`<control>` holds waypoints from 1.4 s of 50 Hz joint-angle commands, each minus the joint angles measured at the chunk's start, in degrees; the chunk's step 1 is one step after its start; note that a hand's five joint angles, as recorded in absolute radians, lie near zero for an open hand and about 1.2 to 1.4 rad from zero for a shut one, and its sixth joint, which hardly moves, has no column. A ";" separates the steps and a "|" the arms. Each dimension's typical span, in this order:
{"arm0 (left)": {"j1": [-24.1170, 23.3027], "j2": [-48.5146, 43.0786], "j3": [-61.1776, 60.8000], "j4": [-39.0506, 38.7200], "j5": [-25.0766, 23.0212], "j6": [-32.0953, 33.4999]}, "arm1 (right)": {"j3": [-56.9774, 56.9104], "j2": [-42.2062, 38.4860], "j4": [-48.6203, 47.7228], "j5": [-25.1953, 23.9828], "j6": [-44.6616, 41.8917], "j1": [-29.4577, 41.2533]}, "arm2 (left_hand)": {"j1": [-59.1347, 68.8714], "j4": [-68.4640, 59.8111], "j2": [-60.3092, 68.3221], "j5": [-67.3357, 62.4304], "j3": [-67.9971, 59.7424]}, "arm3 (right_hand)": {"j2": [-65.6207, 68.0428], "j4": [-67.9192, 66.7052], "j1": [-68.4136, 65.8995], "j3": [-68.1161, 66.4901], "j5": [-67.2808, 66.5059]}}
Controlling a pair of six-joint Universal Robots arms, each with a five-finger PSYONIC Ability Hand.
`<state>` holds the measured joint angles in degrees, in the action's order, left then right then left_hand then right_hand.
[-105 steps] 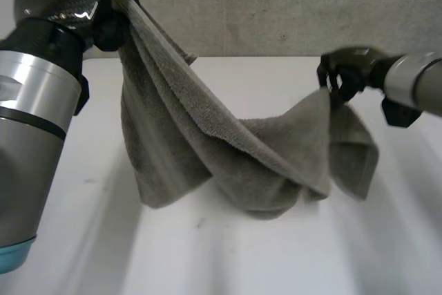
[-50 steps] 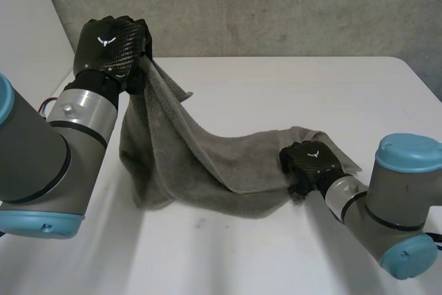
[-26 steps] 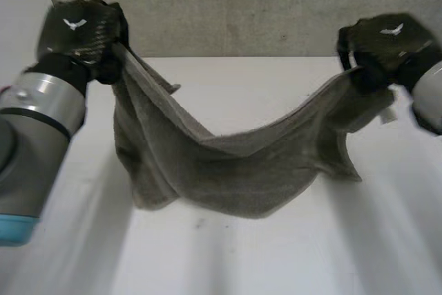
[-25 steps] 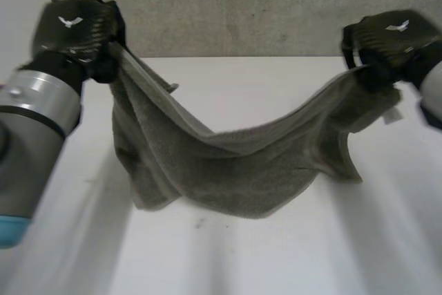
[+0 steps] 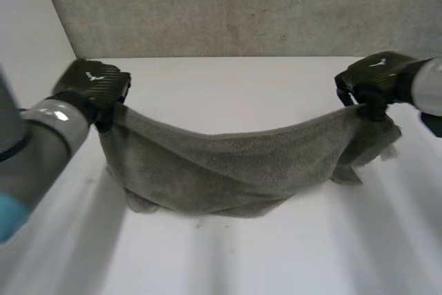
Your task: Fold the towel.
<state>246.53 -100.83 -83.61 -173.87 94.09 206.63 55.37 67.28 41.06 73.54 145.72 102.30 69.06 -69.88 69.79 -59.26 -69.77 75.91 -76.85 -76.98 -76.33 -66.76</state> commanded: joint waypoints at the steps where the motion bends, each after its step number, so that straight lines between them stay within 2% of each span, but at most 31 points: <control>1: 0.00 -12.99 13.65 -11.14 0.04 -1.05 | -15.64 -13.50 -16.19 8.47 0.62 3.96 | 10.94 -10.12 10.21 -10.74 -10.23 | 4.09 -3.15 -3.02 -3.67 -3.24; 3: 0.00 -15.79 21.35 -18.49 0.39 -2.71 | -22.56 -16.82 -26.16 11.00 0.80 4.31 | 10.94 -10.12 10.21 -10.74 -10.23 | 4.09 -3.15 -3.02 -3.67 -3.24; 4: 0.00 -15.80 21.38 -18.53 0.39 -2.72 | -22.59 -16.84 -26.21 11.02 0.80 4.31 | 10.94 -10.12 10.21 -10.74 -10.23 | 4.09 -3.15 -3.02 -3.67 -3.24; 6: 0.18 -15.89 26.46 -27.27 0.74 -6.48 | -25.66 -16.93 -35.92 11.19 1.76 4.49 | 10.94 -10.12 10.21 -10.74 -10.23 | 4.09 -3.15 -3.02 -3.67 -3.24; 7: 0.18 -15.89 26.48 -27.32 0.74 -6.50 | -25.66 -16.92 -35.97 11.19 1.76 4.49 | 10.94 -10.12 10.21 -10.74 -10.23 | 4.09 -3.15 -3.02 -3.67 -3.24; 8: 0.79 -15.37 27.53 -31.49 1.26 -8.85 | -25.58 -16.05 -40.58 11.37 2.81 4.40 | 10.94 -10.12 10.21 -10.74 -10.23 | 4.09 -3.15 -3.02 -3.67 -3.24; 9: 1.49 -14.49 28.23 -35.54 2.14 -10.87 | -25.58 -16.04 -40.62 11.37 2.82 4.40 | 10.94 -10.12 10.21 -10.74 -10.23 | 4.09 -3.15 -3.02 -3.67 -3.24; 11: 2.19 -13.35 28.41 -38.54 3.36 -12.55 | -24.88 -12.55 -47.36 11.72 6.31 4.32 | 10.94 -10.12 10.21 -10.74 -10.23 | 4.09 -3.15 -3.02 -3.67 -3.24; 14: 2.73 -11.59 27.37 -40.67 5.82 -14.58 | -22.60 -9.55 -49.32 11.28 10.01 4.05 | 10.94 -10.12 10.21 -10.74 -10.23 | 4.09 -3.15 -3.02 -3.67 -3.24; 20: 2.99 -10.26 21.39 -37.42 7.33 -14.94 | -17.84 -7.69 -45.90 9.52 11.61 4.05 | 10.94 -10.12 10.21 -10.74 -10.23 | 4.09 -3.15 -3.02 -3.67 -3.24; 24: 3.08 -9.04 10.88 -34.00 7.07 -15.03 | -9.61 -7.34 -37.23 3.92 10.99 4.31 | 10.94 -10.12 10.21 -10.74 -10.23 | 4.09 -3.15 -3.02 -3.67 -3.24; 25: 3.25 -9.03 6.84 -33.82 6.89 -14.68 | -9.58 -7.34 -37.20 3.90 10.99 4.31 | 10.94 -10.12 10.21 -10.74 -10.23 | 4.09 -3.15 -3.02 -3.67 -3.24; 27: 3.43 -9.03 2.88 -33.82 6.72 -14.67 | -2.33 -7.52 -33.61 0.83 9.94 4.49 | 10.94 -10.12 10.21 -10.74 -10.23 | 4.09 -3.15 -3.02 -3.67 -3.24; 29: 3.52 -9.29 -1.34 -33.91 6.63 -14.67 | 1.98 -7.61 -33.16 0.21 9.07 4.49 | 10.94 -10.12 10.21 -10.74 -10.23 | 4.09 -3.15 -3.02 -3.67 -3.24; 30: 3.52 -9.82 -4.86 -34.17 6.54 -14.50 | 6.55 -7.87 -33.50 0.03 7.84 4.49 | 10.94 -10.12 10.21 -10.74 -10.23 | 4.09 -3.15 -3.02 -3.67 -3.24; 33: 3.43 -11.75 -10.49 -34.17 6.45 -14.41 | 10.81 -8.05 -34.03 -0.32 6.51 4.49 | 10.94 -10.12 10.21 -10.74 -10.23 | 4.09 -3.15 -3.02 -3.67 -3.24; 38: 2.82 -14.91 -15.43 -33.30 6.36 -14.32 | 25.19 -10.24 -37.80 0.29 1.16 4.32 | 10.94 -10.12 10.21 -10.74 -10.23 | 4.09 -3.15 -3.02 -3.67 -3.24; 44: 2.03 -13.96 -20.09 -29.53 6.36 -14.23 | 32.43 -8.57 -39.13 0.64 0.62 3.52 | 10.94 -10.12 10.21 -10.74 -10.23 | 4.09 -3.15 -3.02 -3.67 -3.24; 49: 1.23 -10.19 -22.29 -25.92 6.28 -14.32 | 41.11 0.28 -41.84 0.21 1.50 1.07 | 10.94 -10.12 10.21 -10.74 -10.23 | 4.09 -3.15 -3.02 -3.67 -3.24; 55: 1.15 -7.01 -24.93 -24.50 6.19 -14.32 | 47.37 5.05 -47.57 -0.06 1.50 -1.13 | 10.94 -10.12 10.21 -10.74 -10.23 | 4.09 -3.15 -3.02 -3.67 -3.24; 57: 0.88 -5.26 -26.94 -24.59 6.19 -14.32 | 50.70 6.28 -52.03 -0.41 1.50 -2.10 | -6.76 7.59 -7.50 6.97 7.48 | 4.09 -3.15 -3.02 -3.67 -3.24; 58: 0.88 -5.25 -26.95 -24.59 6.19 -14.32 | 50.71 6.28 -52.05 -0.41 1.50 -2.10 | -6.86 7.69 -7.60 7.07 7.58 | 4.09 -3.15 -3.02 -3.67 -3.24; 60: 0.44 -4.55 -27.83 -24.59 6.19 -14.32 | 52.21 6.37 -54.16 -0.85 1.50 -2.72 | -27.29 28.12 -28.03 27.50 28.01 | 4.09 -3.15 -3.02 -3.67 -3.24; 65: -0.17 -4.29 -27.83 -24.59 6.10 -14.32 | 54.14 6.37 -56.53 -2.17 1.41 -3.24 | -36.62 37.44 -37.36 36.82 37.33 | 4.09 -3.15 -3.02 -3.67 -3.24; 70: 0.26 -2.36 -26.96 -24.50 5.84 -14.32 | 54.67 6.37 -57.06 -2.17 1.41 -3.24 | -37.82 38.64 -38.56 38.02 38.53 | 4.09 -3.15 -3.02 -3.67 -3.24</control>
<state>246.55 -104.83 -111.49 -198.37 100.22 192.30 109.59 73.93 -15.52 71.59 147.14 98.98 30.10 -29.98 29.89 -19.70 -29.96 75.92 -76.86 -76.98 -76.38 -67.52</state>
